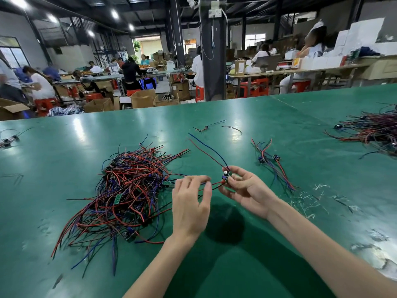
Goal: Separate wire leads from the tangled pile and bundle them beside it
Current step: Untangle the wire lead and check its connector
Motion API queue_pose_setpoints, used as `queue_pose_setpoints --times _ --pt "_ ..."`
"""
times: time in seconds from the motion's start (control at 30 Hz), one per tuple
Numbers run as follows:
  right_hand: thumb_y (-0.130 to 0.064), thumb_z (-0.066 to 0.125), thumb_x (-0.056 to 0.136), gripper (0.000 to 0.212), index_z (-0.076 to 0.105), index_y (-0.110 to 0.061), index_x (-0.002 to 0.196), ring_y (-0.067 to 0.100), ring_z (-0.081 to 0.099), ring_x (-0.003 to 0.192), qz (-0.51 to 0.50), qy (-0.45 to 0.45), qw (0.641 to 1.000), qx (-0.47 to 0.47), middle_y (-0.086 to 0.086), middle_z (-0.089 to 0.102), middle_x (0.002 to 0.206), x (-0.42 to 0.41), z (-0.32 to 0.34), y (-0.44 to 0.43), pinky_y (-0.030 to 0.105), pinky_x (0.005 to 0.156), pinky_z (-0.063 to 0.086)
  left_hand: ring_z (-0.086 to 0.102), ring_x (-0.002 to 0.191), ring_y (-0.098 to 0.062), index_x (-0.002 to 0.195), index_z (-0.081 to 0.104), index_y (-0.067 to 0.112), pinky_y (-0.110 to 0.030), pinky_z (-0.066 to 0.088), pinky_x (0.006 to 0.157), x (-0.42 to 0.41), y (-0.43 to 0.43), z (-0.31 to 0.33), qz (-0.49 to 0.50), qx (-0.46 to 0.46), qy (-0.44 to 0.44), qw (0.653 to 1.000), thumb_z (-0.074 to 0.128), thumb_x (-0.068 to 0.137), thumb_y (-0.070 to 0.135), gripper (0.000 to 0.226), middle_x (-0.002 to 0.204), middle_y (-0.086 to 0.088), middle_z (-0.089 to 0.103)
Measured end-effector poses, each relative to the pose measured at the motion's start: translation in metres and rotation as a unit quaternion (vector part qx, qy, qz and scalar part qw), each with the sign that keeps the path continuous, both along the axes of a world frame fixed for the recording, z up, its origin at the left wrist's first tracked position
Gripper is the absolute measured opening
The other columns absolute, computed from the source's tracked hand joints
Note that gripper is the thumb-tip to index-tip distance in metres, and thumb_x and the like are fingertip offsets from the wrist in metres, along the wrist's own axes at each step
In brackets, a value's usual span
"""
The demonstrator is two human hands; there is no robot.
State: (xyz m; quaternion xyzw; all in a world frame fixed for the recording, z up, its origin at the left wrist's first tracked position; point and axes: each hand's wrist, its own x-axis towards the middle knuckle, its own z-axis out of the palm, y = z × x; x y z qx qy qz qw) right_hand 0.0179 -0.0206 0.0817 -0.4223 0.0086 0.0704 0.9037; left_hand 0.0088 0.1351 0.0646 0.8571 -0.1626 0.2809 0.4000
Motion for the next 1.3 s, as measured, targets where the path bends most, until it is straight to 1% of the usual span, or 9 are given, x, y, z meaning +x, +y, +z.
queue_pose_setpoints --times 0.1,0.3,0.43,0.7,0.83,0.9,1.03,1.17,1.3 --pt "0.012 0.051 0.073 0.027 0.060 -0.005 0.092 0.018 0.066 0.061 0.017 0.008 1.000 0.007 0.008 0.063 0.069 -0.003 -0.002 0.004 0.034 0.067 0.059 0.058 0.090 -0.016 0.105 0.068 0.017 -0.032 0.040 0.087 -0.002 -0.003 -0.006 -0.052 0.087 0.013 0.995 0.053 0.095 0.023 0.019 0.095 0.005 0.069" --pt "0.015 0.041 0.088 0.025 0.058 -0.002 0.092 0.024 0.063 0.062 -0.004 0.060 0.997 0.040 0.016 0.063 0.077 -0.006 0.000 0.007 0.032 0.060 0.059 0.061 0.080 -0.020 0.099 0.074 0.011 -0.030 0.047 0.073 -0.005 -0.001 -0.002 -0.034 0.062 -0.044 0.997 0.066 0.086 0.009 0.015 0.083 -0.001 0.069" --pt "0.010 0.046 0.087 0.016 0.057 0.004 0.097 0.025 0.065 0.065 -0.022 0.080 0.995 0.047 0.020 0.063 0.084 -0.008 0.002 0.012 0.033 0.066 0.060 0.062 0.075 -0.020 0.095 0.075 0.010 -0.034 0.050 0.068 -0.009 -0.001 0.001 -0.014 0.052 -0.070 0.996 0.070 0.083 0.007 0.014 0.079 -0.001 0.070" --pt "0.003 0.066 0.081 0.006 0.062 0.000 0.085 0.013 0.064 0.058 -0.082 0.034 0.991 -0.104 0.012 0.068 0.075 -0.012 0.000 0.014 0.024 0.064 0.058 0.054 0.056 -0.022 0.088 0.076 0.010 -0.032 0.048 0.050 -0.009 -0.002 -0.001 -0.036 0.124 -0.116 0.985 0.074 0.077 0.008 0.011 0.058 -0.001 0.060" --pt "0.005 0.062 0.084 0.002 0.063 0.003 0.083 0.013 0.060 0.052 -0.082 0.044 0.988 -0.123 0.012 0.068 0.068 -0.012 0.002 0.013 0.022 0.058 0.057 0.053 0.053 -0.020 0.067 0.071 0.015 -0.031 0.042 0.052 -0.010 -0.004 -0.001 -0.042 0.013 0.000 0.999 0.058 0.086 0.035 0.031 0.054 -0.001 0.061" --pt "0.004 0.062 0.084 0.004 0.063 0.002 0.082 0.012 0.060 0.050 -0.067 0.041 0.985 -0.157 0.009 0.068 0.063 -0.014 0.003 0.012 0.021 0.055 0.056 0.053 0.050 -0.015 0.058 0.066 0.014 -0.032 0.042 0.053 -0.006 -0.003 0.000 -0.034 -0.070 0.070 0.994 0.060 0.088 0.037 0.038 0.052 0.001 0.061" --pt "0.003 0.061 0.086 0.007 0.067 -0.001 0.086 0.011 0.063 0.056 -0.032 -0.005 0.961 -0.273 0.005 0.069 0.067 -0.019 0.005 0.015 0.019 0.056 0.053 0.062 0.061 -0.005 0.071 0.072 0.020 -0.019 0.048 0.063 0.002 0.003 0.004 -0.067 -0.183 0.152 0.969 0.073 0.081 0.024 0.011 0.064 0.007 0.070" --pt "0.004 0.059 0.087 0.012 0.070 -0.001 0.091 0.015 0.064 0.067 -0.026 -0.068 0.928 -0.365 0.009 0.069 0.076 -0.023 0.004 0.021 0.027 0.070 0.054 0.064 0.070 -0.004 0.083 0.072 0.019 -0.018 0.051 0.070 0.006 0.006 0.004 -0.093 -0.190 0.167 0.963 0.076 0.078 0.020 0.007 0.075 0.006 0.071" --pt "0.001 0.064 0.086 0.014 0.064 -0.003 0.100 0.022 0.065 0.072 -0.035 -0.082 0.915 -0.393 0.019 0.071 0.085 -0.025 0.004 0.022 0.030 0.069 0.054 0.062 0.063 0.000 0.078 0.072 0.022 -0.018 0.050 0.064 0.009 0.009 0.004 -0.109 -0.189 0.175 0.960 0.075 0.080 0.019 0.004 0.068 0.009 0.071"
